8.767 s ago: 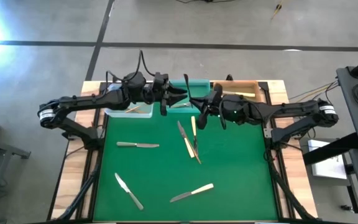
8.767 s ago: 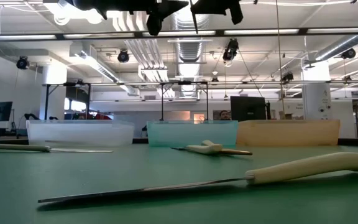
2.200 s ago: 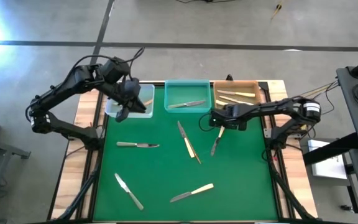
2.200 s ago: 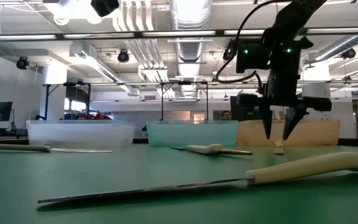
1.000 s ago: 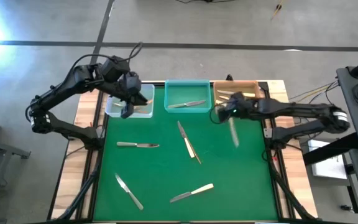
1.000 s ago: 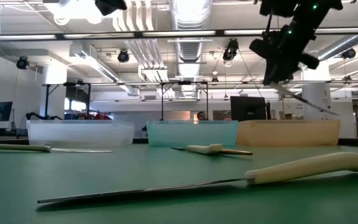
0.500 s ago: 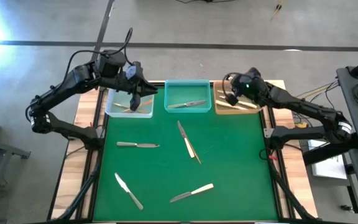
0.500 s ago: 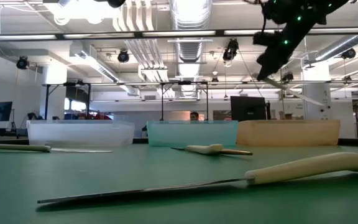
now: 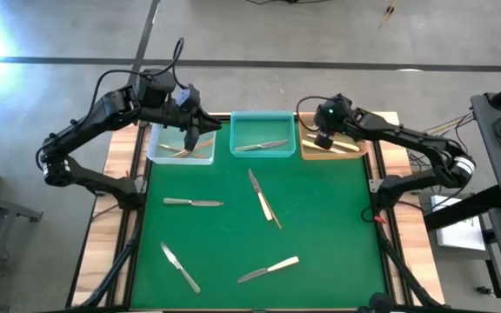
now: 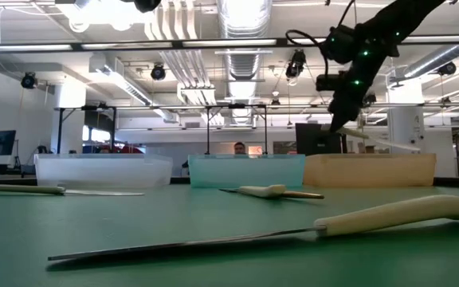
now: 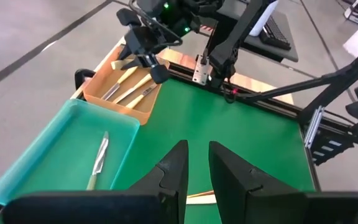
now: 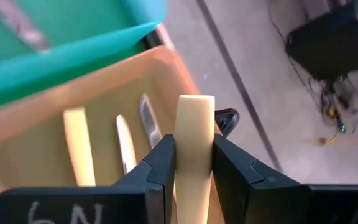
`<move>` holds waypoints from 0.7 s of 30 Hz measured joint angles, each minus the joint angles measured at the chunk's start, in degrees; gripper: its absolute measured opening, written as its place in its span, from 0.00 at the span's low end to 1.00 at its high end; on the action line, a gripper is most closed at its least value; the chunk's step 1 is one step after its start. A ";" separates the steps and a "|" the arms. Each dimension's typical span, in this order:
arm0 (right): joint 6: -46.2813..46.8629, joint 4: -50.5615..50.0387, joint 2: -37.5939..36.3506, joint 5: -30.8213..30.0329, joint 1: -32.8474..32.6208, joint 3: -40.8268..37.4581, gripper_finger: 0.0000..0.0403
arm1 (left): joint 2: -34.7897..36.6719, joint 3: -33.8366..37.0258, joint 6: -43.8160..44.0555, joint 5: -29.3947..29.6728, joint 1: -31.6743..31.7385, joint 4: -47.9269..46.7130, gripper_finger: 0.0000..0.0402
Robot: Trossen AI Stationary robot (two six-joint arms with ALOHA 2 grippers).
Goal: Sort silverware by color (type)
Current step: Put the yellow table knife into the orange bin
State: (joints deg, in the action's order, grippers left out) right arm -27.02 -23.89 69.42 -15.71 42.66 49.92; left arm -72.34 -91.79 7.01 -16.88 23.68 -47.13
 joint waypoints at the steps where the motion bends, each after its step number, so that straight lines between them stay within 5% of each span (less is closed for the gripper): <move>1: 1.96 0.10 0.14 -0.49 -0.01 0.41 0.18 | 0.00 0.00 0.14 -0.02 0.00 -0.02 0.12; 6: 11.38 -2.70 -0.74 -0.98 -0.01 3.42 0.40 | 0.00 0.00 1.61 -0.07 0.00 -0.89 0.12; 11: 28.69 -17.53 -1.25 0.95 -0.14 10.71 0.52 | 0.00 0.00 2.11 -0.13 -0.02 -6.30 0.12; 15: 45.98 -30.75 -1.22 13.24 -0.89 16.55 0.53 | 0.00 0.00 2.03 -0.15 -0.02 -13.61 0.12; 21: 53.49 -24.34 -1.24 27.19 -12.92 14.37 0.48 | 0.00 0.00 -4.92 -1.71 -0.02 -21.73 0.12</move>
State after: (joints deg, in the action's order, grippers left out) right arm 26.46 -48.23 68.18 11.49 29.75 64.29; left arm -72.34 -91.79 2.09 -18.59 23.66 -68.86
